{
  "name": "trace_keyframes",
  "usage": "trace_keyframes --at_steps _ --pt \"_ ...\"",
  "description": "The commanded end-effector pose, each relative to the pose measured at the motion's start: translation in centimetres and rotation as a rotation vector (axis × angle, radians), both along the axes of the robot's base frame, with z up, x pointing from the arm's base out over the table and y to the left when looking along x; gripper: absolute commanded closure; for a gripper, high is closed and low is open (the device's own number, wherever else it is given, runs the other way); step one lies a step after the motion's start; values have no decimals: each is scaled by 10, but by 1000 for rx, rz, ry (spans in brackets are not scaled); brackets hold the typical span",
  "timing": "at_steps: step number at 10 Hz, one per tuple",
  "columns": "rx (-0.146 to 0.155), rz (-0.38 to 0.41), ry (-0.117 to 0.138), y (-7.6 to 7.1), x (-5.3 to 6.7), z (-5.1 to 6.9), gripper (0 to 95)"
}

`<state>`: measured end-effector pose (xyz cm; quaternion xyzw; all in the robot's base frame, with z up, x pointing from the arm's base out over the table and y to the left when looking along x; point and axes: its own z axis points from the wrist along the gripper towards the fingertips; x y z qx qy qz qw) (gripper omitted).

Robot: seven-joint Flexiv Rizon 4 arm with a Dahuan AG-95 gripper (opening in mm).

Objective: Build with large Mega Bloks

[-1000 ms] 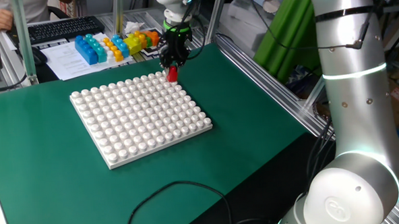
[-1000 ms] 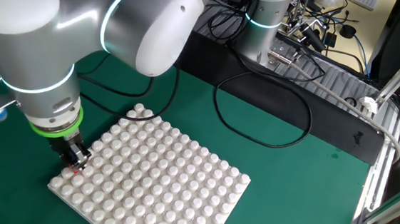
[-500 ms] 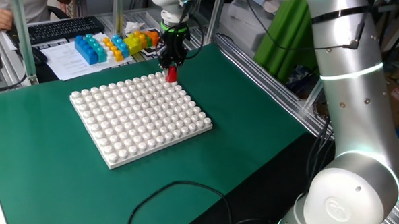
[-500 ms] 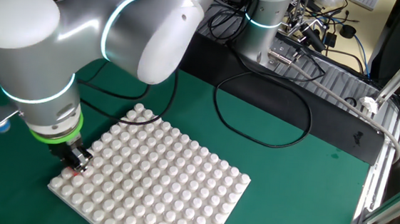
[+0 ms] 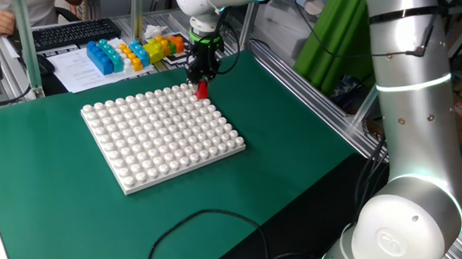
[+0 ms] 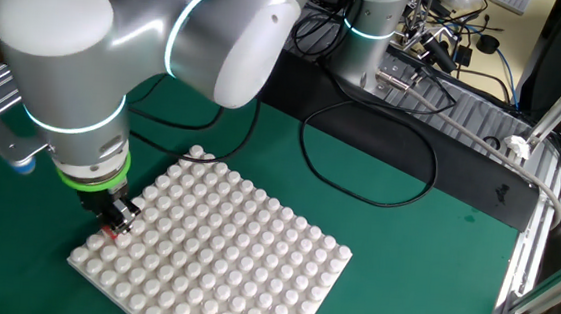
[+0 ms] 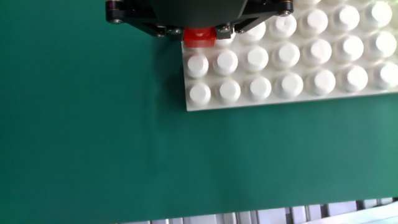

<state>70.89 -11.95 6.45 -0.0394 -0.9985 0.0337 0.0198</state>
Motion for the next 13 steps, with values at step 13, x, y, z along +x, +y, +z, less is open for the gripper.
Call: trace_keyframes --at_steps 13 --pt "8 81 -31 -6 0 -25 950"
